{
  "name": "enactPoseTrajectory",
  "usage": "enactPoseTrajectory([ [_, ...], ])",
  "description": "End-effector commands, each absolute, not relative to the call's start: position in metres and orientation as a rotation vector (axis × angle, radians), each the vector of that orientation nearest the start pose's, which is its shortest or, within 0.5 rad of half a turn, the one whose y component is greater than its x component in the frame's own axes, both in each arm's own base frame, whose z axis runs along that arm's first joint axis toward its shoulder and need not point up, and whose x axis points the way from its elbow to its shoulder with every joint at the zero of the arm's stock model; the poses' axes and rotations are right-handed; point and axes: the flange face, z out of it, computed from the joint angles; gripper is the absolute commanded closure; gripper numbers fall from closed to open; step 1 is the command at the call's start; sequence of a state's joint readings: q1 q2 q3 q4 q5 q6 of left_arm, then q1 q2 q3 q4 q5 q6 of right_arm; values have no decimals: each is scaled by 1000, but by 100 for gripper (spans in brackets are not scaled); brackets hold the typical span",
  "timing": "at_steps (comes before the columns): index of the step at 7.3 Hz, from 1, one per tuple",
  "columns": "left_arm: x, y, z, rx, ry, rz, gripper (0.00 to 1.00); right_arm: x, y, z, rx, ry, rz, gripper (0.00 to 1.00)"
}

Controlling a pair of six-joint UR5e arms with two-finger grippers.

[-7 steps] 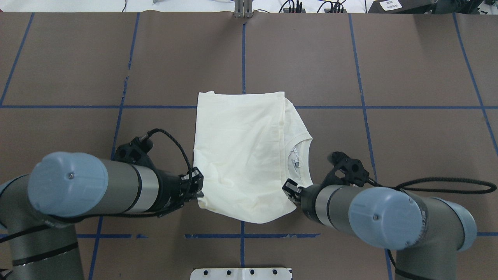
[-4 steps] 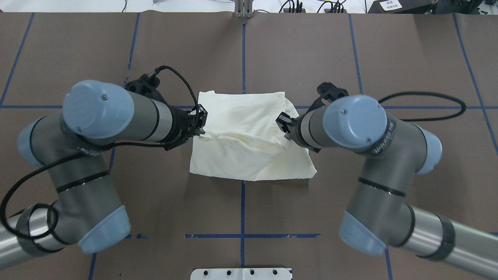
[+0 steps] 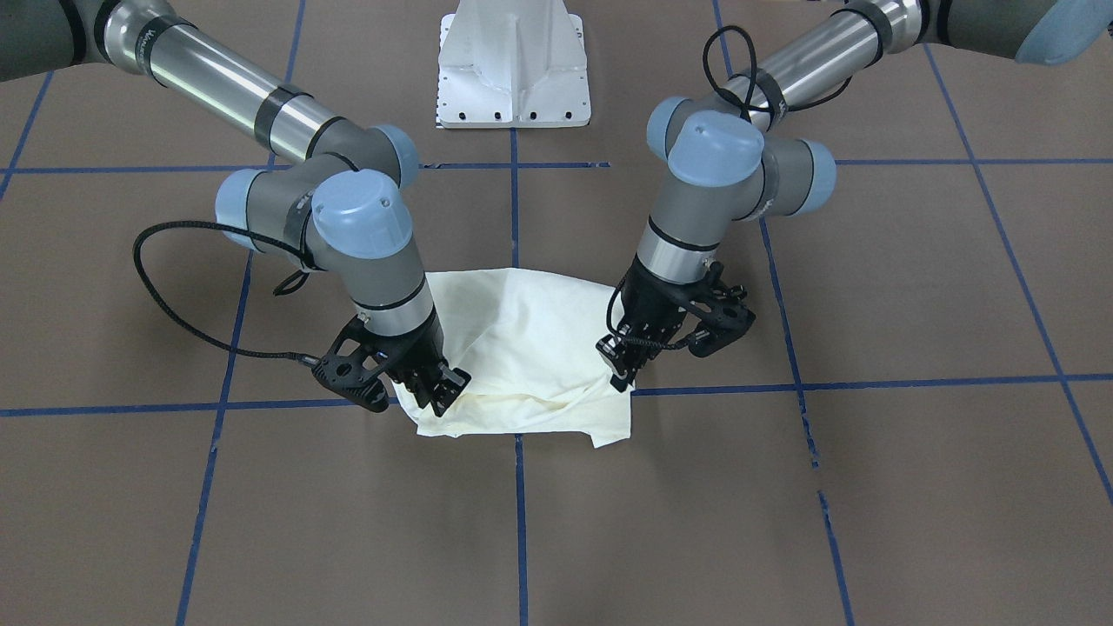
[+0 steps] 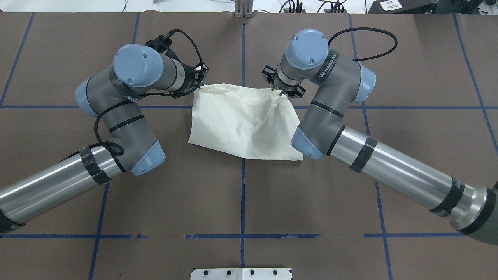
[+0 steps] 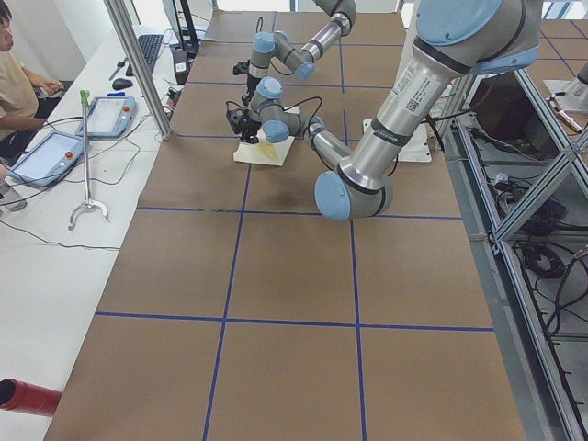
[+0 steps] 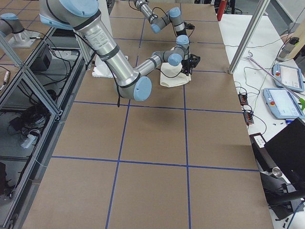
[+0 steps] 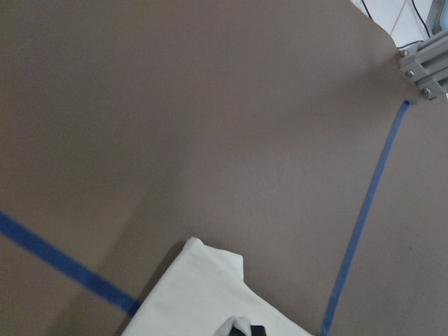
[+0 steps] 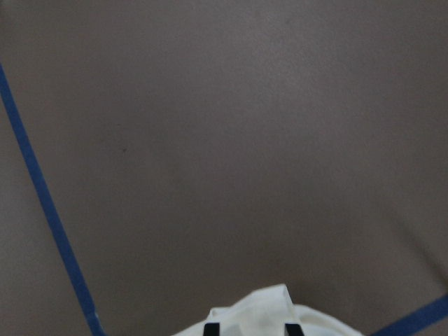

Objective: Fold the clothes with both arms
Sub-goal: 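Release the folded edge and raise both grippers away from the shirt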

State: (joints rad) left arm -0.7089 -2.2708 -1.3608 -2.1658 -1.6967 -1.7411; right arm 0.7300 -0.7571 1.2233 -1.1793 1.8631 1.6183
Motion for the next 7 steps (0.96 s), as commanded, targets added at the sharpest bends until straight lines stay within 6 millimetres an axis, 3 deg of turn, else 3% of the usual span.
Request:
enactPoseTrajectory([
  [1, 471, -605, 282, 274, 1078, -682, 0, -502, -640, 267, 8, -931, 497, 0],
  [2, 453, -603, 267, 285, 1112, -680, 0, -496, -643, 265, 9, -938, 499, 0],
  [3, 440, -601, 267, 256, 1133, -665, 0, -496, -639, 269, 8, -940, 497, 0],
  [4, 427, -586, 276, 242, 1151, -649, 0, -494, -635, 266, 8, -951, 501, 0],
  [5, 426, -584, 280, 235, 1152, -659, 15, -491, -631, 268, 9, -956, 500, 15],
  [6, 425, -579, 285, 237, 1150, -648, 99, -487, -624, 264, -8, -969, 533, 92],
  [7, 423, -565, 321, 252, 1179, -617, 100, -478, -612, 276, -10, -976, 533, 100],
])
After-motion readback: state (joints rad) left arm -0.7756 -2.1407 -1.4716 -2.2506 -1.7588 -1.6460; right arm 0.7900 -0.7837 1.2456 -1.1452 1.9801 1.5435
